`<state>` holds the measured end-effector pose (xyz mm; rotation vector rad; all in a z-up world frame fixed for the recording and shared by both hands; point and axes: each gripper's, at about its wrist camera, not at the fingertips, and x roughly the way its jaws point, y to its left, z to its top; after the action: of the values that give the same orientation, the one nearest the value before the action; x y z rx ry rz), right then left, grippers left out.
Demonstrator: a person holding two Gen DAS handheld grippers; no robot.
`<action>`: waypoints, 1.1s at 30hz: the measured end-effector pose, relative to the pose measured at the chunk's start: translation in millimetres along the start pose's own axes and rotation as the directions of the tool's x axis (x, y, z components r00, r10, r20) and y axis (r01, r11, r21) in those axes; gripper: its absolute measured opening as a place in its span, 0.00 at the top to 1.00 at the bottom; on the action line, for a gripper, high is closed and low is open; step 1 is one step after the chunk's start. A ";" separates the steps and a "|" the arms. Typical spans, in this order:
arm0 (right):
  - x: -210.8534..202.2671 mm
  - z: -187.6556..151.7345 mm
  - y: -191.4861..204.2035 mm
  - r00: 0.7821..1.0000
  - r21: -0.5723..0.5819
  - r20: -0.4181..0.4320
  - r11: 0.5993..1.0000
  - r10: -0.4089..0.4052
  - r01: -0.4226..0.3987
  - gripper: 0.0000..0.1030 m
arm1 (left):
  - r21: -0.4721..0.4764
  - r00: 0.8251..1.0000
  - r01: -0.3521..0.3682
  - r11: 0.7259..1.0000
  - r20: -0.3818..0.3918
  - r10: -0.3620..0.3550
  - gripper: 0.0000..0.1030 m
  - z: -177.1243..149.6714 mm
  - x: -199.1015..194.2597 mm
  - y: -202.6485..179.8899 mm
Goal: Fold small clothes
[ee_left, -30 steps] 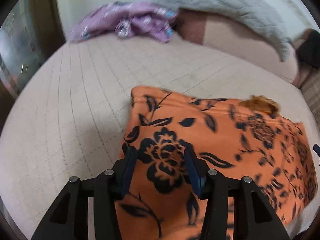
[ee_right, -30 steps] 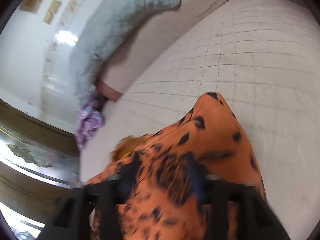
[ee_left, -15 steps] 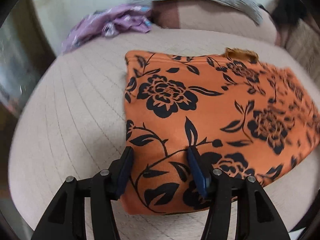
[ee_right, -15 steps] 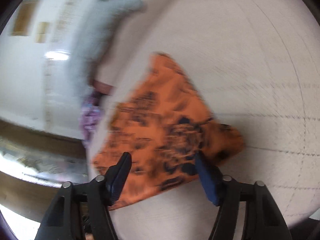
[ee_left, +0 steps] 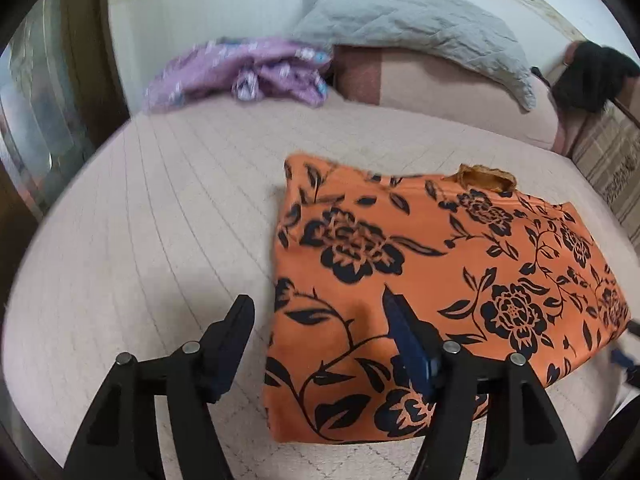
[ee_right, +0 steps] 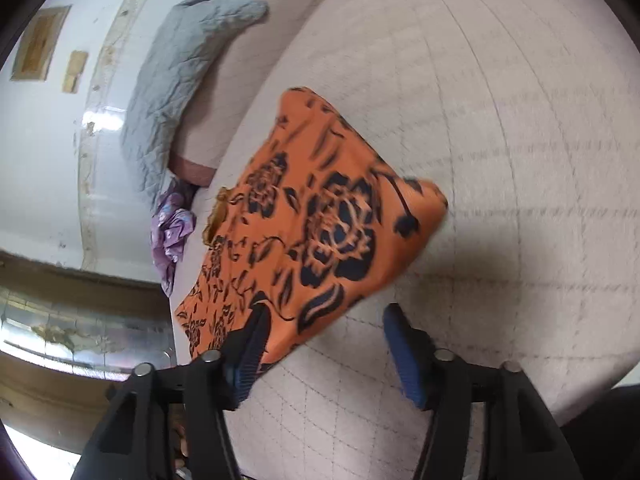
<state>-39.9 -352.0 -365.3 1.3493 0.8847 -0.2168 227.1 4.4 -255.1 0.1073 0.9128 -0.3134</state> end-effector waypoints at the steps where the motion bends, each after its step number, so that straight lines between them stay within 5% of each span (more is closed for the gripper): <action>1: 4.0 3.2 -1.1 1.000 0.013 0.015 1.000 0.013 -0.014 0.37 | -0.027 0.999 0.004 1.000 -0.044 -0.005 0.32 -1.0 7.0 4.3; 4: 10.5 18.2 -2.7 0.995 0.038 0.093 0.998 0.043 -0.047 0.36 | -0.101 0.984 0.028 0.995 -0.171 -0.045 0.30 -5.2 35.0 13.6; 6: 16.8 26.4 -6.6 0.989 0.070 0.132 0.995 0.066 -0.076 0.37 | -0.156 0.985 0.051 0.986 -0.153 -0.075 0.23 -7.9 36.1 19.1; 9: 22.7 36.5 -2.9 0.982 0.059 0.177 0.995 0.067 -0.078 0.39 | -0.101 0.989 0.021 0.995 -0.140 -0.035 0.14 -12.6 36.6 12.3; 11: 28.3 41.1 -2.3 0.983 0.038 0.182 0.998 0.032 -0.040 0.70 | -0.061 0.991 0.019 0.998 -0.135 -0.027 0.12 -15.1 37.5 6.7; 16: 31.3 39.3 12.4 0.978 -0.040 0.203 0.998 -0.045 0.054 0.76 | -0.111 0.988 0.052 0.992 -0.139 -0.068 0.12 -6.0 30.4 15.5; 20: 18.6 29.1 52.7 0.962 -0.191 0.260 0.972 -0.082 0.134 0.80 | -0.132 0.999 0.009 0.991 -0.043 -0.014 0.12 12.0 7.8 32.7; 24: 6.6 9.5 119.8 0.957 -0.376 0.287 0.913 -0.051 0.161 0.81 | -0.150 0.993 -0.106 0.983 -0.070 0.096 0.12 16.2 8.7 54.1; 33: 55.7 -73.7 245.2 0.986 -0.588 0.165 0.803 0.006 0.093 0.81 | -0.324 0.979 -0.204 0.924 -0.045 0.200 0.12 15.6 -11.9 131.5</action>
<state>115.3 -203.7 -215.0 0.7091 0.7603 -0.0668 273.1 128.4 -241.5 -0.1037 0.9445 0.0338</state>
